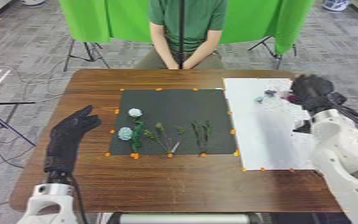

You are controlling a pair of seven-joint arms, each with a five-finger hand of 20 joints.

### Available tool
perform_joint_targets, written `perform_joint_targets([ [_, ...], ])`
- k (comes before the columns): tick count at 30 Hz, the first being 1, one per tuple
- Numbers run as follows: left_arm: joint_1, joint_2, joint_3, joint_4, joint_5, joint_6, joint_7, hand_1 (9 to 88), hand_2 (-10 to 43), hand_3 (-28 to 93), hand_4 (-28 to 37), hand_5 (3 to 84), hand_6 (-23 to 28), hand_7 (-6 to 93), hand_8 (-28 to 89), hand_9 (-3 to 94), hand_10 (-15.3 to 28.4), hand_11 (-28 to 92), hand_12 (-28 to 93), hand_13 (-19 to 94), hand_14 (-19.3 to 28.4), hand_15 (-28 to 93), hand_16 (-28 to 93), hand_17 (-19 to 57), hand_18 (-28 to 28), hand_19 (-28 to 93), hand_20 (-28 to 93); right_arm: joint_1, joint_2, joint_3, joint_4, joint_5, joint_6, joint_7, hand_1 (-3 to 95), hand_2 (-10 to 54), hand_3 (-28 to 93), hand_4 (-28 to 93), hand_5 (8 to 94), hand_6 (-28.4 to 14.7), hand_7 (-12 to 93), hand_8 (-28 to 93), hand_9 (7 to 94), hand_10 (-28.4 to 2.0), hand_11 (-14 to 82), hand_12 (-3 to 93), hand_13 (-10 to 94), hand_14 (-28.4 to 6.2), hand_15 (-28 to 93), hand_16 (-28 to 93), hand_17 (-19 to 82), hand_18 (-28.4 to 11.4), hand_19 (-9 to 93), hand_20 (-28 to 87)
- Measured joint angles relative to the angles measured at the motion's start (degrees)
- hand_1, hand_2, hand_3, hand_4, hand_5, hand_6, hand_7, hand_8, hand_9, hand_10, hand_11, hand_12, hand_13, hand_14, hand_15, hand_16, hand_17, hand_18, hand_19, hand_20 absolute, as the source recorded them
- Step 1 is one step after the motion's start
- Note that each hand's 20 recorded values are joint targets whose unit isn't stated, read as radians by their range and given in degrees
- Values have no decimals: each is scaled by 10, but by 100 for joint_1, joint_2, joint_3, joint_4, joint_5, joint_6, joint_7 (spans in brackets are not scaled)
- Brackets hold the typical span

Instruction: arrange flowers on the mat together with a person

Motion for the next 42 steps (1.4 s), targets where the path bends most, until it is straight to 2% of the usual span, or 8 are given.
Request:
perform_joint_targets([
  [1, 30, 5, -29, -27, 0, 4, -10, 242, -5, 653, -222, 460, 50, 132, -55, 466, 135, 197, 147, 382, 194, 232, 24, 62, 161, 128, 184, 170, 51, -148, -113, 122, 33, -25, 586, -95, 668, -271, 812, 39, 230, 74, 929, -64, 91, 448, 734, -82, 647, 363, 332, -170, 580, 495],
  [6, 183, 67, -121, -118, -53, 169, -44, 201, 158, 633, -281, 478, 52, 147, -57, 487, 145, 215, 143, 388, 197, 253, 19, 62, 160, 144, 182, 1283, 150, -1333, -362, 243, 414, -555, 587, -95, 666, -270, 814, 40, 228, 74, 930, -64, 90, 448, 732, -82, 651, 363, 331, -170, 578, 495],
  [8, 243, 106, -90, -180, -112, 483, -123, 207, 187, 643, -282, 483, 52, 156, -58, 491, 146, 218, 141, 393, 199, 261, 15, 64, 159, 156, 184, 1727, 112, -1873, -364, 200, 460, -860, 587, -95, 665, -272, 814, 41, 228, 75, 930, -64, 90, 448, 732, -83, 651, 363, 331, -170, 578, 496],
  [11, 321, 151, 5, -272, -256, 1151, -196, 212, 194, 647, -282, 485, 52, 160, -61, 493, 146, 222, 140, 397, 200, 268, 11, 65, 159, 163, 183, 2299, -49, -2670, -301, 66, 437, -1146, 586, -95, 666, -273, 814, 40, 228, 74, 931, -64, 90, 448, 731, -81, 652, 363, 331, -169, 577, 496],
  [13, 355, 149, 16, -282, -322, 1319, -197, 214, 193, 648, -282, 485, 52, 162, -62, 495, 144, 225, 140, 398, 199, 270, 8, 66, 159, 165, 182, 2626, -245, -3189, -153, -69, 420, -1244, 588, -95, 664, -275, 814, 40, 229, 75, 931, -64, 89, 448, 731, -80, 653, 363, 330, -168, 576, 496],
  [26, 366, 112, 35, -249, -356, 1080, -177, 212, 180, 652, -283, 484, 52, 164, -63, 492, 144, 224, 138, 397, 199, 272, 4, 68, 156, 163, 178, 3502, -1829, -4975, 1199, -854, -54, -1870, 591, -95, 663, -281, 808, 42, 233, 71, 927, -59, 88, 448, 724, -78, 659, 368, 328, -165, 574, 499],
  [36, 303, 118, 69, -215, -356, 1037, -181, 211, 143, 654, -283, 482, 51, 163, -63, 488, 145, 222, 138, 394, 200, 268, 3, 67, 156, 158, 176, 3521, -2052, -5093, 1504, -1093, -191, -1882, 587, -95, 672, -280, 790, 42, 226, 58, 917, -59, 78, 429, 718, -79, 652, 380, 326, -165, 569, 498],
  [42, 213, 120, 153, -161, -347, 910, -194, 210, 124, 655, -283, 481, 52, 162, -62, 486, 145, 221, 138, 391, 199, 264, 4, 66, 156, 156, 176, 3521, -2117, -5093, 1851, -1548, -159, -1906, 587, -95, 674, -276, 779, 44, 227, 54, 905, -57, 73, 424, 708, -74, 632, 419, 318, -162, 560, 497],
])
